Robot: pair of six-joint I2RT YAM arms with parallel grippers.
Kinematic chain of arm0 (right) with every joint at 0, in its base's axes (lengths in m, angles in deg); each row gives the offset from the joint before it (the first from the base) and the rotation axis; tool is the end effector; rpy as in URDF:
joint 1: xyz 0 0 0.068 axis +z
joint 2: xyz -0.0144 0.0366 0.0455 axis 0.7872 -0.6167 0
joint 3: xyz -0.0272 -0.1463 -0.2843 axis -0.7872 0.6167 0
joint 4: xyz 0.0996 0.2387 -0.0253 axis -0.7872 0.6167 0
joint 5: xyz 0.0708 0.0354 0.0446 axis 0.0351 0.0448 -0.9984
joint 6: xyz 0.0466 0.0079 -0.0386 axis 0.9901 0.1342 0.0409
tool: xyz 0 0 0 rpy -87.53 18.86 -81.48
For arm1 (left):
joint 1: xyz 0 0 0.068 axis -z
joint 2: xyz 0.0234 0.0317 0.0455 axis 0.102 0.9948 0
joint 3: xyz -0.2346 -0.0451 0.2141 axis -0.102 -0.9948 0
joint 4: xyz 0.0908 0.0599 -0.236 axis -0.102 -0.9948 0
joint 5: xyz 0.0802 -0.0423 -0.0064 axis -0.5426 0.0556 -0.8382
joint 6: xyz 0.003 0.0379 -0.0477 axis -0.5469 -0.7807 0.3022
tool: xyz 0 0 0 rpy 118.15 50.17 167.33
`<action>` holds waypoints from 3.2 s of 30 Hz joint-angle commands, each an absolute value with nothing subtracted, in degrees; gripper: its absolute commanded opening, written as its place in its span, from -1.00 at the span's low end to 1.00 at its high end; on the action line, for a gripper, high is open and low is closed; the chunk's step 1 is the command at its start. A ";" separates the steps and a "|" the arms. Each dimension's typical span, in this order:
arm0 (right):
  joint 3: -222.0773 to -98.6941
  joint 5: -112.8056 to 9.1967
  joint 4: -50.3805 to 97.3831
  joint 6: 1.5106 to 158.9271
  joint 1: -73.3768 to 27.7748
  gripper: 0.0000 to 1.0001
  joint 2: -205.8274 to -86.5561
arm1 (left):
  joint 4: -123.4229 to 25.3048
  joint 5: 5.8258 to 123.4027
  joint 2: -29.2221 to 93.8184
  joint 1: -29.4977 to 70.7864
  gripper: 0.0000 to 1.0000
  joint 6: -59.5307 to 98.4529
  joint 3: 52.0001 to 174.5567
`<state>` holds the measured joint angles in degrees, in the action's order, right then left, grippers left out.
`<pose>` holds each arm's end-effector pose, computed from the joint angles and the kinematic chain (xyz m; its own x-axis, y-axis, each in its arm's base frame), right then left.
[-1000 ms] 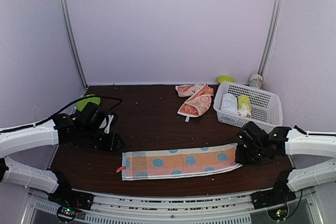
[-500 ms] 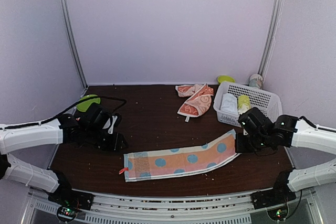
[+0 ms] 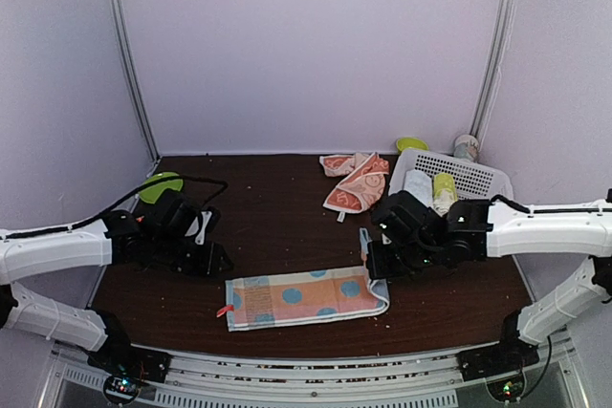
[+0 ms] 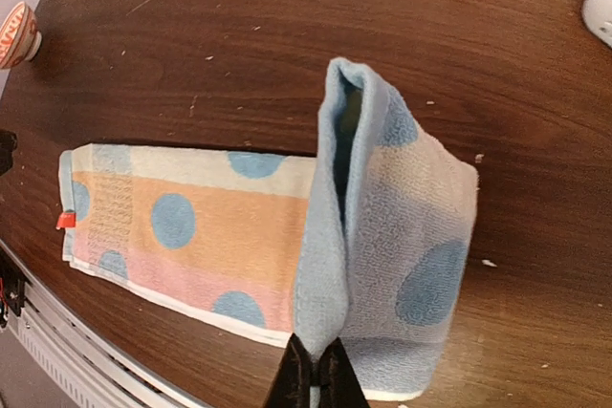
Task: Roll the towels
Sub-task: Fold the towel at the center of the board, then smooth out the towel at the center of the board.
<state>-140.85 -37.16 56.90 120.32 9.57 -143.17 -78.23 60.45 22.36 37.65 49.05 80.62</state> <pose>0.1337 0.2345 0.2859 -0.8834 -0.1075 -0.4561 -0.2847 0.8963 0.3401 0.1478 -0.1447 0.2506 -0.9087 -0.0427 -0.4152 0.1590 0.8844 -0.4389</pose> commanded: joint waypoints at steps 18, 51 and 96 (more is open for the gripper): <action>-161.36 -41.45 49.83 122.27 18.12 -1.00 -167.53 | -80.72 58.11 9.35 37.93 -0.16 52.26 73.16; -175.37 -43.44 49.30 123.77 22.03 -1.00 -180.19 | -83.51 56.55 2.51 37.91 -0.16 54.58 69.16; -147.04 -40.76 42.36 121.15 15.40 -0.05 -159.73 | -74.14 60.40 25.71 42.51 -0.11 54.66 81.91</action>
<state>-148.41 -42.34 46.65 120.06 14.99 -161.55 -78.69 58.96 21.51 41.54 53.62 80.09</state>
